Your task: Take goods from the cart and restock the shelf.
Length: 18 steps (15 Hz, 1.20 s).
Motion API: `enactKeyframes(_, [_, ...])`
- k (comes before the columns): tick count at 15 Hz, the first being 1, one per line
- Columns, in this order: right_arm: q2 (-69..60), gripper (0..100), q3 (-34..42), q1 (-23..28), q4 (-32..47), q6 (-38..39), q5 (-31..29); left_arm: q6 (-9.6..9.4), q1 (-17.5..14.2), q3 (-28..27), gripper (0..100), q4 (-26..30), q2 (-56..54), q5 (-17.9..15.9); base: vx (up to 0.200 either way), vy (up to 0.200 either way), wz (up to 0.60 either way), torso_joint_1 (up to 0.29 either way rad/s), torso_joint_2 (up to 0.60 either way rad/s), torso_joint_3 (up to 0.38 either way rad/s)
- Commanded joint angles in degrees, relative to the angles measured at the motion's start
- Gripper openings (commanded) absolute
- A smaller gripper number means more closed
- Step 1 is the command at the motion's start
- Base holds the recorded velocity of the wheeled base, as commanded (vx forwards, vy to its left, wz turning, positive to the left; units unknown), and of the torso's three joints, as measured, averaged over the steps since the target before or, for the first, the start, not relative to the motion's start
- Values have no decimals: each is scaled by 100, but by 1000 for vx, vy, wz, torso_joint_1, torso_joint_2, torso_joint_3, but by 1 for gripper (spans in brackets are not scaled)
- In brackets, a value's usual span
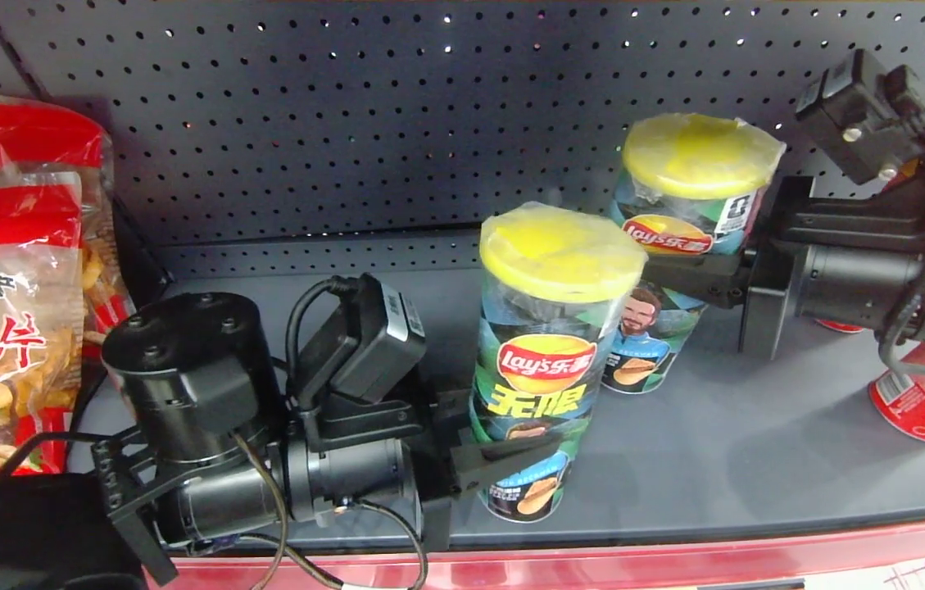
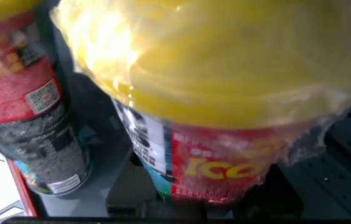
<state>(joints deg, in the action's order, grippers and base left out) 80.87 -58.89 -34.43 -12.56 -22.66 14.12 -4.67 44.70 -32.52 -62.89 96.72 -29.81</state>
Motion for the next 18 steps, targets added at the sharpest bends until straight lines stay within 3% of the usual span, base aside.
enactKeyframes(1, [43, 0, -43, -3, -1, -1, 3, 1, -23, 0, 0, -4, 93, 1, 0, 0, 0, 0, 0, 0])
enactKeyframes(8, [69, 0, -43, -3, -10, -1, 3, 1, -111, -26, 0, -4, 189, 19, 0, 0, 0, 0, 0, 0])
enactKeyframes(9, [78, 0, -43, -3, -10, -1, 3, 1, -120, -26, 100, -4, 189, 19, 0, 0, 0, 0, 0, 0])
enactKeyframes(18, [245, 0, -114, -3, -10, -1, 39, -8, -172, 9, 100, -48, 22, 19, 0, 0, 0, 0, 0, 0])
